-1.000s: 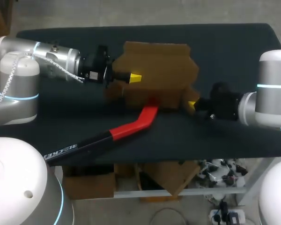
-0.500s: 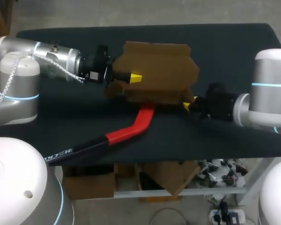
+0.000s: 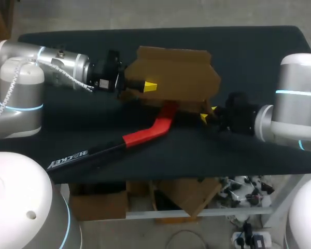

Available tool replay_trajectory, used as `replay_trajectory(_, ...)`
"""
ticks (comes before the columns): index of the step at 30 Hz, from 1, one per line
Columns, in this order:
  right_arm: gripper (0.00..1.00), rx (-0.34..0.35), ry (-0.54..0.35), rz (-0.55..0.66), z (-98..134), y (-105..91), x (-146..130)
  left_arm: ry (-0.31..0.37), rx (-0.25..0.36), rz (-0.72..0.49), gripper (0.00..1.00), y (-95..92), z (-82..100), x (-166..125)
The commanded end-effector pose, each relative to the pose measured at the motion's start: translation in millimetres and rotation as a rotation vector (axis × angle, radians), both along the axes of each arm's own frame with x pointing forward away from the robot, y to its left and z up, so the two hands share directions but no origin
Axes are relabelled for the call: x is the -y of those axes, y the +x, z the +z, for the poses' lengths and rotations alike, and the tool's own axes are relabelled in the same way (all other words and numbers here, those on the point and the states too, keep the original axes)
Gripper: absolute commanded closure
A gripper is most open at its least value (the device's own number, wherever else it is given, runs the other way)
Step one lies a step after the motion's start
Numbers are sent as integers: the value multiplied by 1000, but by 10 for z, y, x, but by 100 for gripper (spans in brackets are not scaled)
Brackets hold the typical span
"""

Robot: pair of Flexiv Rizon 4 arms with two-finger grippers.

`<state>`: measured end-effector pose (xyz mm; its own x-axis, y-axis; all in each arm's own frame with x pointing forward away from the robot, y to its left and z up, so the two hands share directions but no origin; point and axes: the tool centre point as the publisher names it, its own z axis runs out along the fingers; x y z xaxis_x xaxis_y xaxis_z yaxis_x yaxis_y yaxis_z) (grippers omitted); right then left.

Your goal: Assemble the packaging by folding the flat box into shape, placing the metal phone stand inside, and closing the box properly

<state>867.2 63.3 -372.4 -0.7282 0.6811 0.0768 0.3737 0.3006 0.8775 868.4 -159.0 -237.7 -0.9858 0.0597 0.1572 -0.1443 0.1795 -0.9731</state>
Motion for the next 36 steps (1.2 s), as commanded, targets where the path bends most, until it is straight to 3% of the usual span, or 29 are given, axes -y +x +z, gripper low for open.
replay_trajectory(1, 66, 9, 2, -16, -34, -12, -91, 0, -1, -3, 100, -11, -27, 16)
replay_trajectory(10, 67, 6, 1, -44, -33, -41, -115, 0, -1, -3, 100, -11, -27, 16)
replay_trajectory(22, 58, 7, -14, -111, -7, -145, 41, 0, -1, -3, 100, -11, -27, 16)
replay_trajectory(36, 56, 17, -17, -152, 69, -373, 296, 0, -1, -3, 100, -11, -27, 16)
